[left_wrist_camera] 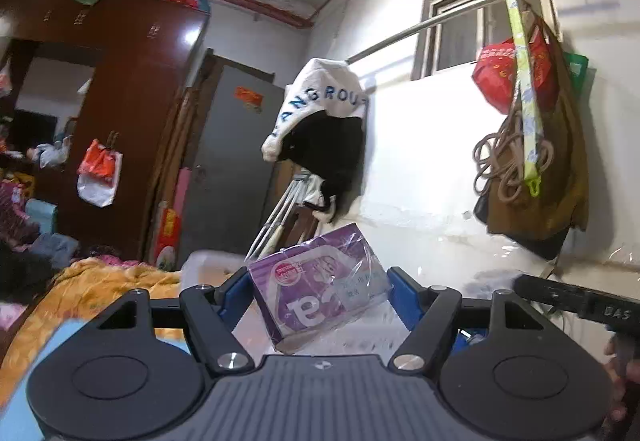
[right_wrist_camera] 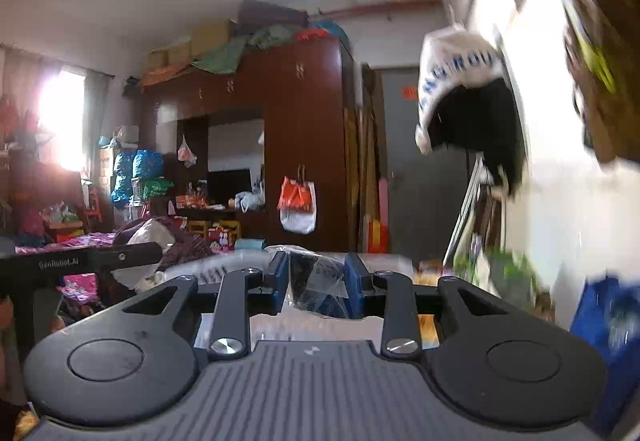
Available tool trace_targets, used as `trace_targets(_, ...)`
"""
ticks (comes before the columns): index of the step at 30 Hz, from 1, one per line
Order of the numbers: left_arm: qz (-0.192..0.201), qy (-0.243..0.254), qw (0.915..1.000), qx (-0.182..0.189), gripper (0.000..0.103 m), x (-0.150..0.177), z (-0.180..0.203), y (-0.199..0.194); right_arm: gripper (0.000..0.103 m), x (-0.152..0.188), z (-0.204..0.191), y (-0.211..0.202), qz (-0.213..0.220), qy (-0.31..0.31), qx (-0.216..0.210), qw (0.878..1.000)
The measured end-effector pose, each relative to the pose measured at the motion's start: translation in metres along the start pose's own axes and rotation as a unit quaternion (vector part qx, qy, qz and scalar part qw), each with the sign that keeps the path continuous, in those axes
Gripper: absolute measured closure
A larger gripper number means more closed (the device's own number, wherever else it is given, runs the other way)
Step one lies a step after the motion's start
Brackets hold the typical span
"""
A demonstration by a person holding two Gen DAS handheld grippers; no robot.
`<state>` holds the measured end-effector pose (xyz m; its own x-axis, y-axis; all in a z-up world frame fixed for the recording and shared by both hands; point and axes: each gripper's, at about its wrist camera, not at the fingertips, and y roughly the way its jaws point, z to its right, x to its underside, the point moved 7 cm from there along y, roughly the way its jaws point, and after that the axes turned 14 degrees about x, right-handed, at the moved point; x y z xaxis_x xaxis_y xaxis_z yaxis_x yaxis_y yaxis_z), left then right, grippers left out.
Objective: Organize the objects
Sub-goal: 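Lift both held items and drop them into the white basket, then grasp a red-wrapped ball with the left tool while the right grasps a dark bagged item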
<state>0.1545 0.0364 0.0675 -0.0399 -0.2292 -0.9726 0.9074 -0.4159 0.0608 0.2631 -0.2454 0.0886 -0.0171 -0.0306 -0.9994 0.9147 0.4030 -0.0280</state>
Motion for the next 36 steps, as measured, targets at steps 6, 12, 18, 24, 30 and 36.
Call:
trace_targets(6, -0.029, 0.01, 0.9993, -0.022, 0.028, -0.028, -0.006, 0.032, 0.069, -0.018, -0.002, 0.052, -0.032, 0.009, 0.005, 0.999)
trace_targets(12, -0.086, -0.004, 0.9942, -0.063, 0.028, -0.029, -0.028, 0.072, 0.069, -0.013, -0.003, 0.093, -0.063, -0.016, 0.024, 0.998)
trace_targets(18, -0.114, 0.022, 0.9879, -0.103, 0.027, -0.021, -0.039, 0.098, 0.048, 0.005, -0.008, 0.114, -0.099, -0.036, 0.023, 0.994)
trace_targets(24, -0.11, 0.018, 0.9893, -0.094, 0.014, -0.02, -0.036, 0.078, 0.0, 0.003, 0.017, 0.042, -0.011, 0.001, 0.059, 0.998)
trace_targets(30, -0.104, 0.019, 0.993, -0.054, 0.009, 0.0, -0.009, 0.006, 0.0, 0.059, 0.051, 0.016, -0.13, 0.024, 0.084, 0.988)
trace_targets(36, -0.114, -0.003, 0.992, -0.055, 0.009, 0.055, -0.01, -0.051, 0.006, 0.115, 0.055, 0.019, -0.217, 0.009, 0.073, 0.973)
